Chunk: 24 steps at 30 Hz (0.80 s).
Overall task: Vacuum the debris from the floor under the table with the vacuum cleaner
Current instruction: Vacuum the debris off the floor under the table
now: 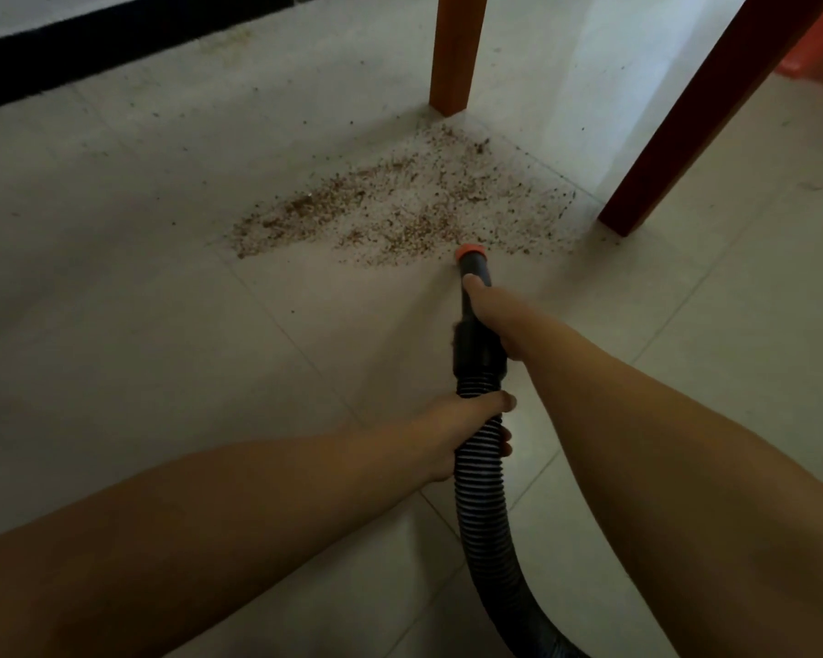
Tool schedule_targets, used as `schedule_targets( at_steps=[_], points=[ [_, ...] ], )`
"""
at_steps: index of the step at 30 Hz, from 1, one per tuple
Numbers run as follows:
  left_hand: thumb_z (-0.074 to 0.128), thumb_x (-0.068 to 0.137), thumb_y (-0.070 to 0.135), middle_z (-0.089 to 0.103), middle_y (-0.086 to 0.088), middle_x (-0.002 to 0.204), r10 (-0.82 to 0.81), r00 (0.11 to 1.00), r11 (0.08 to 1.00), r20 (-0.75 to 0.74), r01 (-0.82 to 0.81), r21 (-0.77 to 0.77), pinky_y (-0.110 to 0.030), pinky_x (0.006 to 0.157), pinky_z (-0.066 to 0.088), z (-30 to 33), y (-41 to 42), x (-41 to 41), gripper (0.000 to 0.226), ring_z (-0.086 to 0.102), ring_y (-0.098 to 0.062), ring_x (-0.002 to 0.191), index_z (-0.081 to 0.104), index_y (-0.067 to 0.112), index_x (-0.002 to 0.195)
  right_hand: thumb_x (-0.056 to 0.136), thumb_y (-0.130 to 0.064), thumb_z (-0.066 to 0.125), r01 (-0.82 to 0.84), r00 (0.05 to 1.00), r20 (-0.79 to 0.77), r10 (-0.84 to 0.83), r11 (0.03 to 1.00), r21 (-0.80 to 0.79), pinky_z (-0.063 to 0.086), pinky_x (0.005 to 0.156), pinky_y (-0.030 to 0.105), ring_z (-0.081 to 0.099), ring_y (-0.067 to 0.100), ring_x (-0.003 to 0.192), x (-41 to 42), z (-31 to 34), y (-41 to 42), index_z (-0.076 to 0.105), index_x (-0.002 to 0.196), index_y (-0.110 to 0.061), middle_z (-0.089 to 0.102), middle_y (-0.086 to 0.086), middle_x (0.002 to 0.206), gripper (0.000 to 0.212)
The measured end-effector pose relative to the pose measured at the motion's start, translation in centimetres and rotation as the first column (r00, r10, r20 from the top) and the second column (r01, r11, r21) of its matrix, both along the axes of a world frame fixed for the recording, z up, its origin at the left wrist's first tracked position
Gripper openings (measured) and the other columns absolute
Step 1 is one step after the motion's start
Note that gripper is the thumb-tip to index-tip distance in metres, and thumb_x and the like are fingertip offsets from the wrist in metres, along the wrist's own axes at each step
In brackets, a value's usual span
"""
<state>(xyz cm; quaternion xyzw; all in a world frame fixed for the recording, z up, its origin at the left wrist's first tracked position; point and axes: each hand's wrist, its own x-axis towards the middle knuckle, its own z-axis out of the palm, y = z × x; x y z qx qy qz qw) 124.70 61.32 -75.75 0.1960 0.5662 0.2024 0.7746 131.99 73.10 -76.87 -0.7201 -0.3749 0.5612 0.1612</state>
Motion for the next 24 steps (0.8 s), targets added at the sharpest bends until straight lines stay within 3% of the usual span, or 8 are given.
schedule_targets(
  at_steps=[6, 12, 15, 20, 24],
  points=[
    [0.065, 0.086, 0.014, 0.057, -0.009, 0.063, 0.152, 0.988, 0.988, 0.038, -0.151, -0.032, -0.025, 0.049, 0.052, 0.0, -0.5, -2.9, 0.015, 0.057, -0.018, 0.049, 0.054, 0.005, 0.083, 0.099, -0.048, 0.033, -0.164, 0.986, 0.035, 0.163, 0.986, 0.025, 0.049, 0.099, 0.05, 0.059, 0.041, 0.111, -4.8, 0.9, 0.2, 0.041, 0.136, 0.005, 0.057, 0.025, 0.127, 0.064],
    [0.062, 0.088, 0.013, 0.059, -0.007, 0.053, 0.266, 0.963, 0.964, 0.033, -0.265, -0.036, -0.026, 0.047, 0.053, -0.2, -0.9, -5.7, 0.017, 0.058, -0.017, 0.042, 0.054, 0.004, 0.077, 0.099, -0.047, 0.035, -0.296, 0.955, -0.026, 0.296, 0.955, 0.003, 0.051, 0.097, 0.05, 0.062, 0.04, 0.107, -9.0, 0.5, 0.5, 0.043, 0.129, 0.004, 0.06, 0.025, 0.121, 0.06],
    [0.063, 0.089, 0.015, 0.06, -0.01, 0.069, 0.255, 0.966, 0.967, 0.05, -0.253, -0.04, -0.031, 0.057, 0.055, -0.4, -1.5, -6.5, 0.015, 0.06, -0.023, 0.059, 0.055, 0.003, 0.086, 0.098, -0.049, 0.037, -0.35, 0.936, -0.042, 0.35, 0.937, -0.012, 0.051, 0.096, 0.05, 0.062, 0.04, 0.107, -10.2, 0.5, 0.1, 0.043, 0.127, 0.005, 0.06, 0.025, 0.12, 0.061],
    [0.064, 0.087, 0.014, 0.058, -0.01, 0.065, 0.19, 0.982, 0.981, 0.0, -0.19, -0.051, -0.029, 0.054, 0.053, 0.1, -1.8, -5.4, 0.015, 0.058, -0.018, 0.049, 0.054, 0.005, 0.084, 0.097, -0.047, 0.039, -0.31, 0.95, -0.031, 0.31, 0.951, -0.001, 0.053, 0.092, 0.052, 0.064, 0.042, 0.102, -8.4, 0.1, -0.5, 0.044, 0.116, 0.0, 0.062, 0.025, 0.115, 0.051],
    [0.065, 0.086, 0.016, 0.059, -0.01, 0.065, 0.067, 0.998, 0.997, -0.019, -0.068, -0.03, -0.024, 0.049, 0.053, 1.1, -1.6, -4.0, 0.016, 0.059, -0.017, 0.049, 0.053, 0.006, 0.088, 0.098, -0.047, 0.034, -0.186, 0.982, 0.026, 0.185, 0.982, 0.024, 0.05, 0.097, 0.051, 0.06, 0.042, 0.109, -5.5, 0.5, -0.8, 0.041, 0.133, 0.006, 0.058, 0.026, 0.123, 0.064]
  ],
)
